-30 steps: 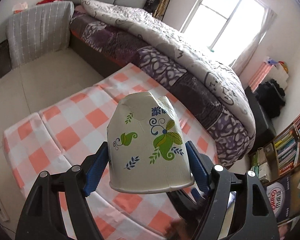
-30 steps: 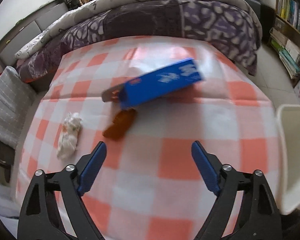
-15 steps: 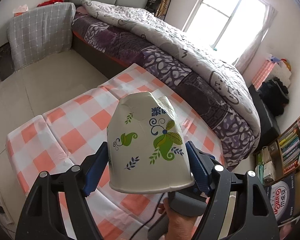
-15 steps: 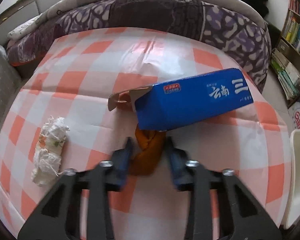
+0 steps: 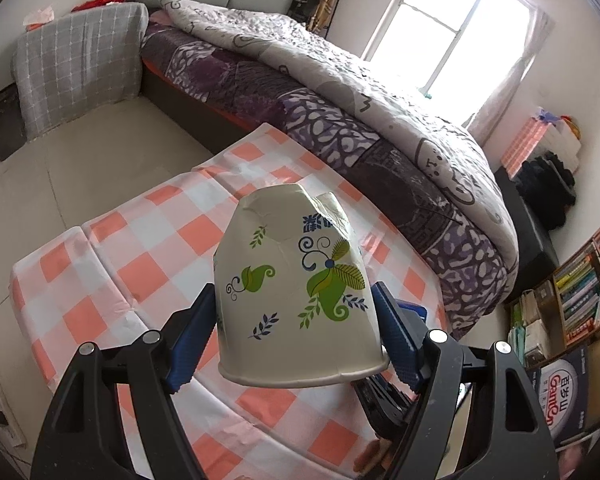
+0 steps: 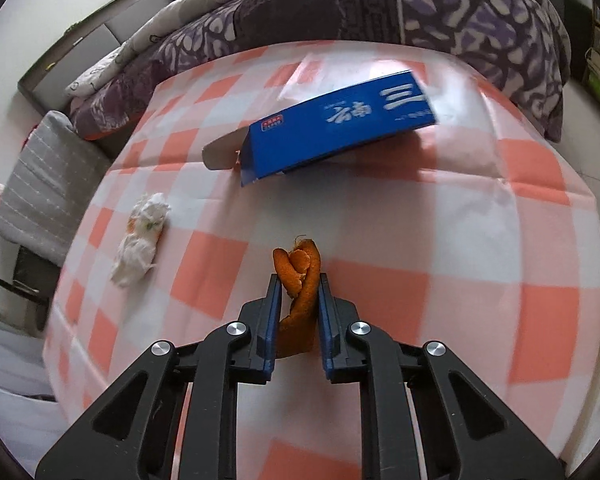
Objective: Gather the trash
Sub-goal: 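Grasp the brown orange peel with the right tool, then drop the orange peel into the bin with the right tool while the left tool drops the paper cup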
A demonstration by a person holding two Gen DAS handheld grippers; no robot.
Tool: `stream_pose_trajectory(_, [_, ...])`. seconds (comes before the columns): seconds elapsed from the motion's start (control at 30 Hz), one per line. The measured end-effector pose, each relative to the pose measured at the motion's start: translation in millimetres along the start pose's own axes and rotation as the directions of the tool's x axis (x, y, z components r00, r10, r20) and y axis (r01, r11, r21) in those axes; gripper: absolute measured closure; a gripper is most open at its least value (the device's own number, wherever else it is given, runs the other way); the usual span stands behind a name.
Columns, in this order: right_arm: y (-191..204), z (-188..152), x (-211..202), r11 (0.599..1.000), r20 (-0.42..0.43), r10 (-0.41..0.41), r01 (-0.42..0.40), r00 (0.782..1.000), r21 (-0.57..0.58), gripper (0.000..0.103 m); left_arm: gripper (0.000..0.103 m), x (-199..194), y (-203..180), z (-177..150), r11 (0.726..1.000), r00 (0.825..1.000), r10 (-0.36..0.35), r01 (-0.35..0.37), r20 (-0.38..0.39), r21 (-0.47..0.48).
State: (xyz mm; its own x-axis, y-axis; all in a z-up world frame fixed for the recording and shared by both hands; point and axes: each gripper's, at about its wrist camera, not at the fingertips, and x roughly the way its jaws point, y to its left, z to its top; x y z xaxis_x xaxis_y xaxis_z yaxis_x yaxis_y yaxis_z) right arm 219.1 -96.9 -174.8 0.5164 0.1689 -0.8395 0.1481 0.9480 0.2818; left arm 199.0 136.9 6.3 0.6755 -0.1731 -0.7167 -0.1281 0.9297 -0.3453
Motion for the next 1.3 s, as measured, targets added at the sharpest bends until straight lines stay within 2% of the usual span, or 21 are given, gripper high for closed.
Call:
stream_pose_trajectory(0.27, [2.9, 4.1, -69.5, 0.998, 0.073, 0.022, -0.017, 0.997, -0.067, 0.087, 0.028, -8.1, -14.9, -5.4, 0.999, 1.0, -0.016, 0.016, 0.017, 0.033])
stream_pose_trajectory(0.57, [-15.1, -0.6, -131.7, 0.996, 0.153, 0.013, 0.001, 0.988, -0.094, 0.087, 0.028, -9.5, -43.1, -22.7, 0.991, 1.0, -0.005, 0.001, 0.026, 0.132])
stream_pose_trajectory(0.77, [-43.2, -5.9, -146.3, 0.998, 0.191, -0.018, 0.028, 0.981, -0.05, 0.087, 0.028, -2.1, -62.8, -36.7, 0.981, 1.0, 0.008, -0.011, 0.016, 0.196])
stream_pose_trajectory(0.97, [-72.9, 0.2, -152.7, 0.997, 0.191, -0.076, 0.074, 0.979, 0.021, 0.087, 0.028, 6.7, -88.5, -53.8, 0.965, 1.0, 0.012, -0.012, 0.001, 0.262])
stream_pose_trajectory(1.3, [-131.7, 9.2, -184.5, 0.98, 0.202, -0.169, 0.144, 0.965, 0.137, 0.086, 0.028, 18.8, -145.6, -93.9, 0.917, 1.0, -0.017, 0.026, -0.026, 0.398])
